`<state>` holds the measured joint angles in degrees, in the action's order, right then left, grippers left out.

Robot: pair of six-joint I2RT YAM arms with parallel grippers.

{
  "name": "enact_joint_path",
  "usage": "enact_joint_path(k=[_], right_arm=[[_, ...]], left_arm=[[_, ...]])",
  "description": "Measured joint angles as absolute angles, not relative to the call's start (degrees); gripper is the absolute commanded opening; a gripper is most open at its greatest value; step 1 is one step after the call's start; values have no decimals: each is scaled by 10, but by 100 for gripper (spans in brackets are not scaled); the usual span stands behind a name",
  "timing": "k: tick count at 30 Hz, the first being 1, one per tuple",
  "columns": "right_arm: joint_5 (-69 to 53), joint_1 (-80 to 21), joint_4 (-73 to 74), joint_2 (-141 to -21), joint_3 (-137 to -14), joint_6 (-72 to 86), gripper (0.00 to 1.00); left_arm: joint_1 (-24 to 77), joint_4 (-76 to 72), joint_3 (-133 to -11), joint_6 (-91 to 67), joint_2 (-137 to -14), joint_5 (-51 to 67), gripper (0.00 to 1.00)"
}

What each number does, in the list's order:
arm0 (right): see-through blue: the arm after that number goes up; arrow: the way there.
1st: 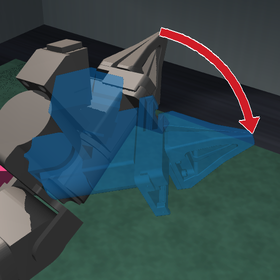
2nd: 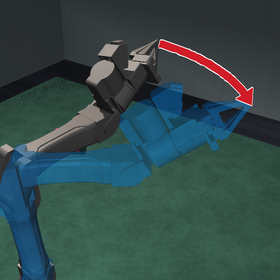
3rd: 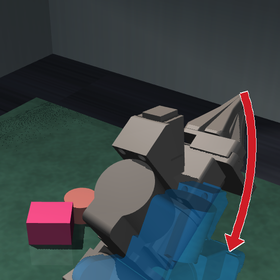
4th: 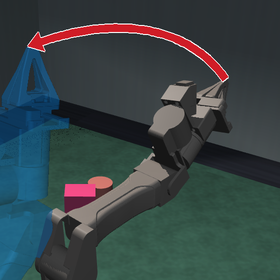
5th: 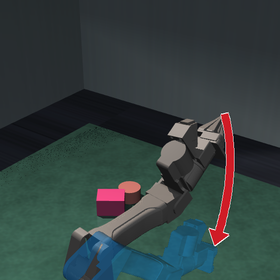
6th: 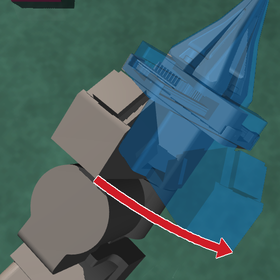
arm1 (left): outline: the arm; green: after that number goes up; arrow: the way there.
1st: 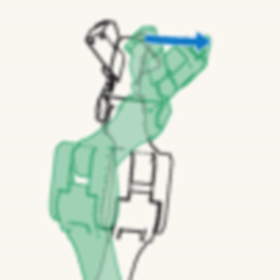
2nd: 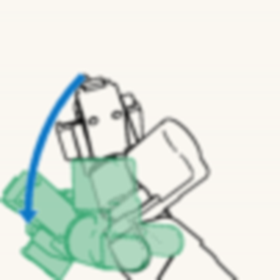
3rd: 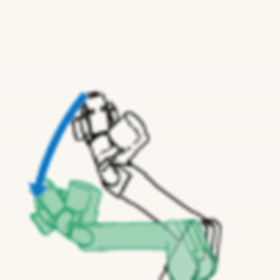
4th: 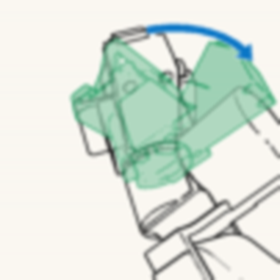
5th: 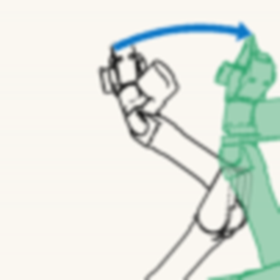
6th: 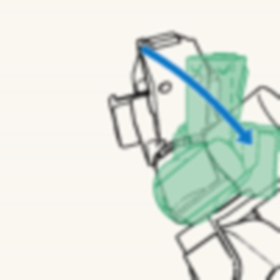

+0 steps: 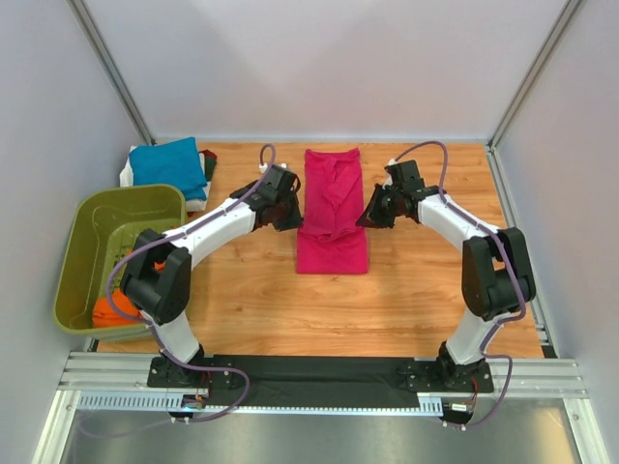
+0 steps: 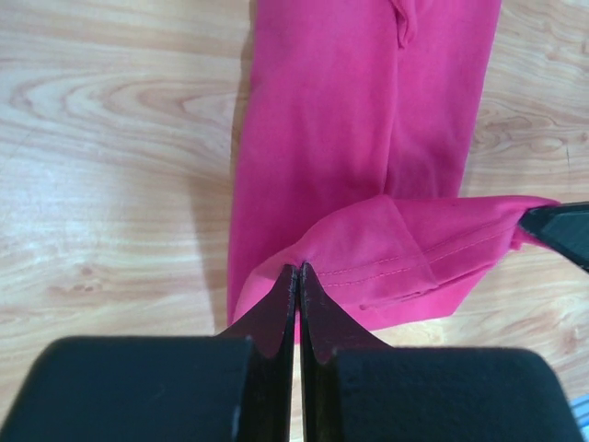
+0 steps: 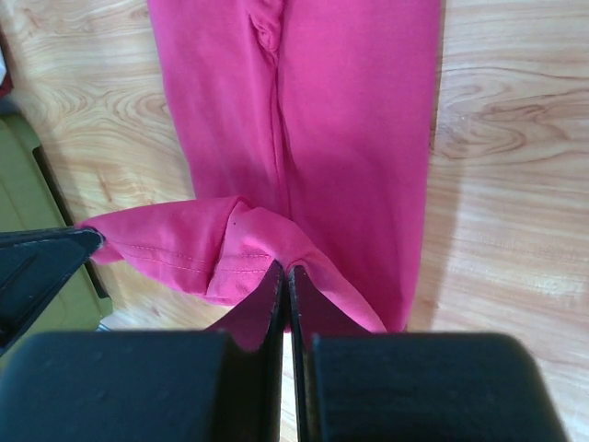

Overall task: Fold and stack the t-shirts
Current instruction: Fold the tshirt

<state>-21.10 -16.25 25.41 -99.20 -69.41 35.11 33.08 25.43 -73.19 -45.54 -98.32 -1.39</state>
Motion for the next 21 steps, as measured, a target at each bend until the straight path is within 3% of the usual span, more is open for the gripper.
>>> enact_joint_path(k=[21], right_arm=[[-216, -142, 236, -1082, -732, 340, 0]], left_arm=[[315, 254, -802, -444, -1082, -9, 0]])
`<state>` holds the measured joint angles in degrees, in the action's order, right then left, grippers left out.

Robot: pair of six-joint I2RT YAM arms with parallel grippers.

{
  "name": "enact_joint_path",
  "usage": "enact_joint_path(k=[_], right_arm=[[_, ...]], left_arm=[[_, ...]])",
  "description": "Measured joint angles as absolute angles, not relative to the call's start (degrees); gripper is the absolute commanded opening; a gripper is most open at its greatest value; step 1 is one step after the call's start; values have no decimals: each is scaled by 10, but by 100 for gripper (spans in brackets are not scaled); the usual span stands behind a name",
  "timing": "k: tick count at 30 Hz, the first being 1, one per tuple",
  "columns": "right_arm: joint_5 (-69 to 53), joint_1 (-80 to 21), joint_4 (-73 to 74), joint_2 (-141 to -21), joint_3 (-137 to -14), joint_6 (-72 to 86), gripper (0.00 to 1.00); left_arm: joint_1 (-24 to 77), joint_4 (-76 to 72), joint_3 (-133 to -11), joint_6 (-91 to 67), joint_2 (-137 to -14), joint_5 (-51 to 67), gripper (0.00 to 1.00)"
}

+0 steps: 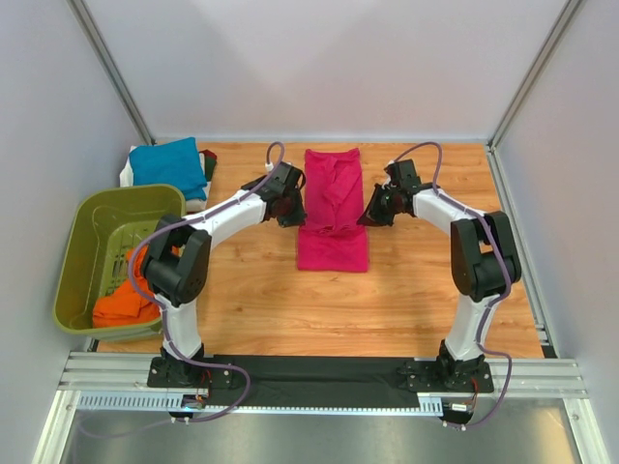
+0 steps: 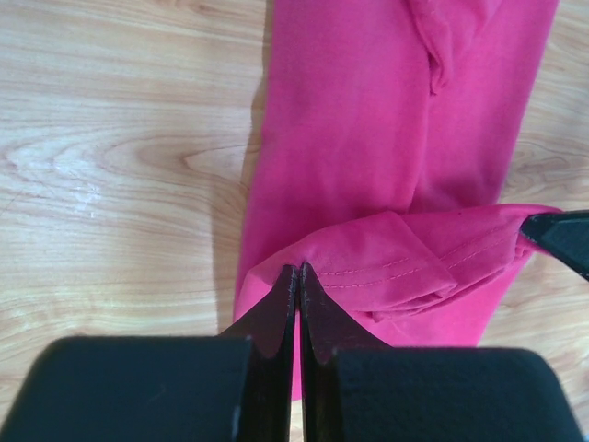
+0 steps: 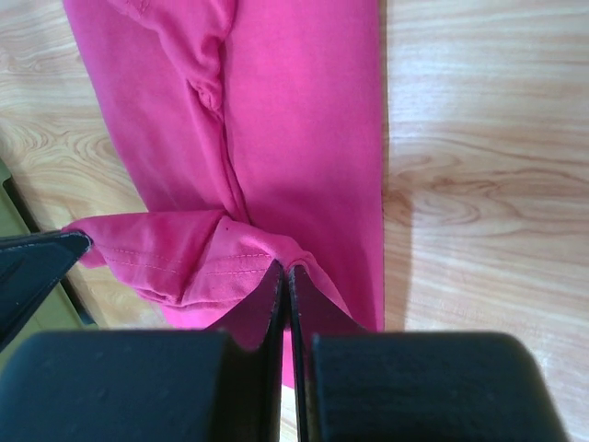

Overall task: Fold and stack the t-shirts
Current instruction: Fold the tshirt

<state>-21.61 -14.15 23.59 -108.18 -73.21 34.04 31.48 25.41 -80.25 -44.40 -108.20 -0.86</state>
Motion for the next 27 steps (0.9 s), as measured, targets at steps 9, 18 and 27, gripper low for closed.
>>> enact_joint_path(k=[9, 18, 27], right_arm=[[-216, -137, 237, -1105, -765, 334, 0], [-216, -136, 234, -1132, -792, 331, 0], [-213, -129, 248, -1163, -813, 329, 6]], left_arm=[[311, 255, -823, -443, -1104, -8, 0], [304, 253, -849, -437, -1119, -6, 0], [297, 255, -875, -425, -1166, 12, 11]])
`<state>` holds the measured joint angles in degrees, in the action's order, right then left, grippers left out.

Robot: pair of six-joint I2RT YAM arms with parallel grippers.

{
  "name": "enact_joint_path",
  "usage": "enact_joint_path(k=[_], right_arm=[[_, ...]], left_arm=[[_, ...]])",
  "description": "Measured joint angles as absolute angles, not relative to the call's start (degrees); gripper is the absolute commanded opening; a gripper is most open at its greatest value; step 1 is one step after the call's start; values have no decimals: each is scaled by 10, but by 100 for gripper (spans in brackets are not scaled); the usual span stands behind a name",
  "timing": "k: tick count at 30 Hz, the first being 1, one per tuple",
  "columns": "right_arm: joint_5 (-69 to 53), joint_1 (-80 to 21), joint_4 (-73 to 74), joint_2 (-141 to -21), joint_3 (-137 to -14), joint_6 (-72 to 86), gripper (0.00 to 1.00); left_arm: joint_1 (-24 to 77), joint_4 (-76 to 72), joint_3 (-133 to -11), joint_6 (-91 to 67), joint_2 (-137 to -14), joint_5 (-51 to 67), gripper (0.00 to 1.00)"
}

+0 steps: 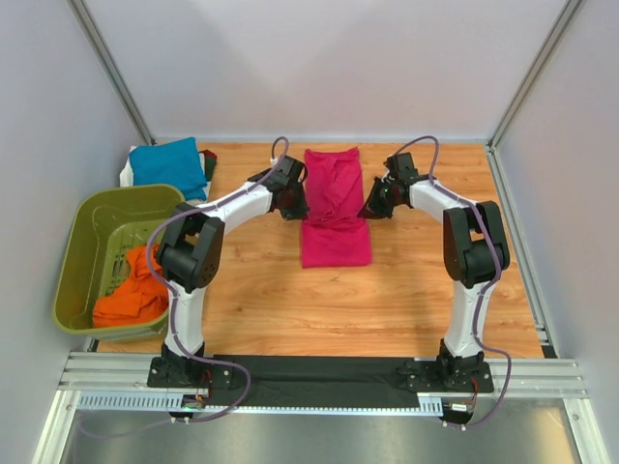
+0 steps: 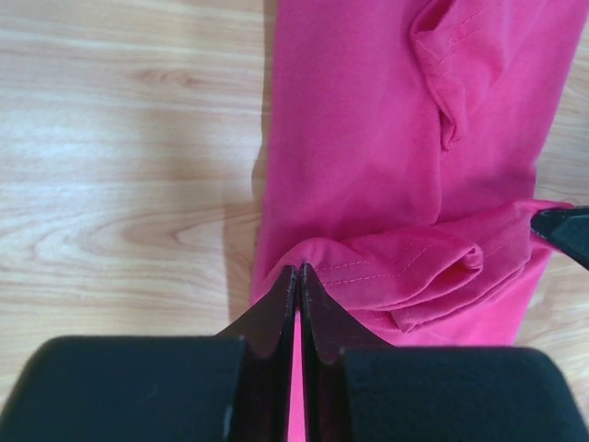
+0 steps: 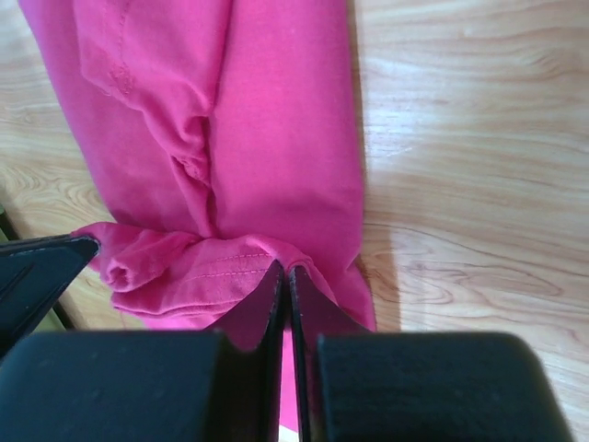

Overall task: Fold and stack the t-shirts
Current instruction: Fold the tshirt

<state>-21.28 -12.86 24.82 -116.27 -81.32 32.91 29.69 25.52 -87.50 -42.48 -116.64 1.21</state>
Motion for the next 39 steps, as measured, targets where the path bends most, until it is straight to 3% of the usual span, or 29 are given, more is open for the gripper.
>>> enact_joint_path(k=[3, 4, 7, 8, 10, 16, 17, 20, 21, 22, 23, 26, 29, 39], right_arm=[[-213, -128, 257, -1163, -828, 327, 24], [-214, -128, 258, -1163, -834, 327, 29], [-214, -127, 265, -1163, -860, 324, 49], [-214, -127, 269, -1163, -871, 323, 56], [-213, -127, 272, -1163, -891, 321, 56], [-204, -127, 275, -1122, -885, 320, 57], [-203, -127, 273, -1103, -870, 320, 56], [-205, -127, 256, -1041, -812, 320, 40], [-206, -127, 253, -1022, -792, 320, 30], [-208, -128, 248, -1009, -776, 320, 24], [-209, -130, 240, -998, -759, 321, 12], [-211, -133, 223, -994, -724, 326, 1], [-206, -135, 219, -1006, -708, 330, 0], [-203, -136, 187, -1117, -762, 344, 0]], left_arm=[[293, 254, -887, -413, -1171, 22, 35], [291, 253, -891, -409, -1171, 23, 49], [286, 256, -915, -394, -1171, 26, 67], [284, 256, -926, -387, -1171, 25, 70], [281, 256, -948, -377, -1170, 24, 75], [277, 255, -935, -350, -1101, 23, 76], [277, 255, -918, -350, -1078, 28, 76], [281, 218, -826, -357, -980, 55, 67], [286, 202, -797, -362, -952, 62, 63], [292, 189, -775, -368, -934, 70, 51], [300, 176, -757, -373, -922, 77, 47], [328, 141, -732, -390, -930, 93, 27], [350, 111, -721, -404, -966, 103, 15], [349, 55, -752, -423, -1102, 97, 9]])
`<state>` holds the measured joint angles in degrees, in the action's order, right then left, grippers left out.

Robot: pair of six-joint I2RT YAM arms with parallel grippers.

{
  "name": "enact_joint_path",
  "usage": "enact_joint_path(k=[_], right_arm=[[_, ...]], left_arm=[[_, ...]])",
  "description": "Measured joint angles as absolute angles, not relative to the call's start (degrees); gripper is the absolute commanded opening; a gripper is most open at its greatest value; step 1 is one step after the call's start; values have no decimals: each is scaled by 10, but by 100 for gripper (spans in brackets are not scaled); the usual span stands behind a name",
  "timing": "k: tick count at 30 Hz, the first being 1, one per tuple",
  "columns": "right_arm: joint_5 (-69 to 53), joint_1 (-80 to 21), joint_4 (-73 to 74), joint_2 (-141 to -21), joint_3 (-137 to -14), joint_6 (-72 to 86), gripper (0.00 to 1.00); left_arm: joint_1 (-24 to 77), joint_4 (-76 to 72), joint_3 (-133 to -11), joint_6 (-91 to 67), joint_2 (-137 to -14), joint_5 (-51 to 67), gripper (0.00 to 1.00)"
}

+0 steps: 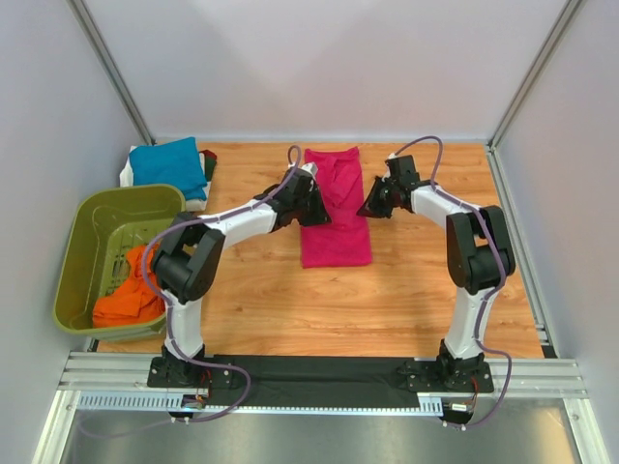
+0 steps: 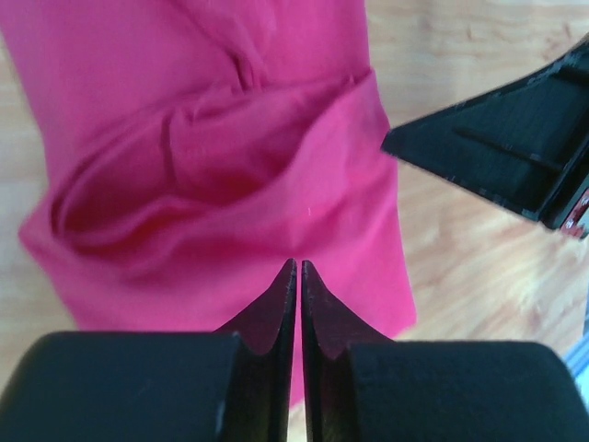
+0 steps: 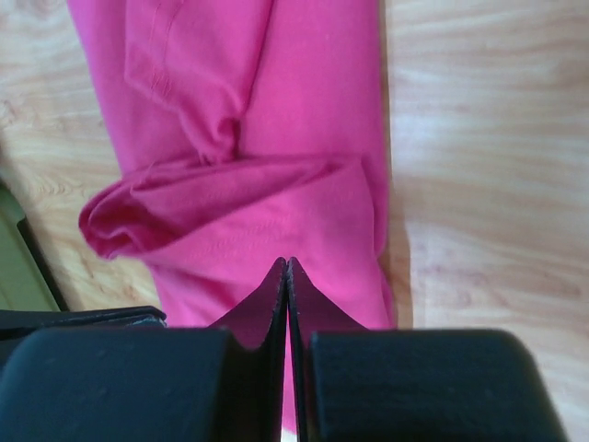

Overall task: Fold and stack the t-shirts
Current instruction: Fold the tshirt

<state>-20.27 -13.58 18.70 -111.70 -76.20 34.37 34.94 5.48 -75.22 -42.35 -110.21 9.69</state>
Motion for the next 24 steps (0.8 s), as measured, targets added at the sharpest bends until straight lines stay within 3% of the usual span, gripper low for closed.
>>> enact_joint_path(k=[16, 24], right_arm=[[-200, -134, 181, -1226, -847, 351, 0], [-200, -130, 182, -1229, -857, 347, 0]], left_arm=[[289, 51, -908, -432, -1285, 102, 7], [292, 54, -944, -410, -1310, 103, 7]])
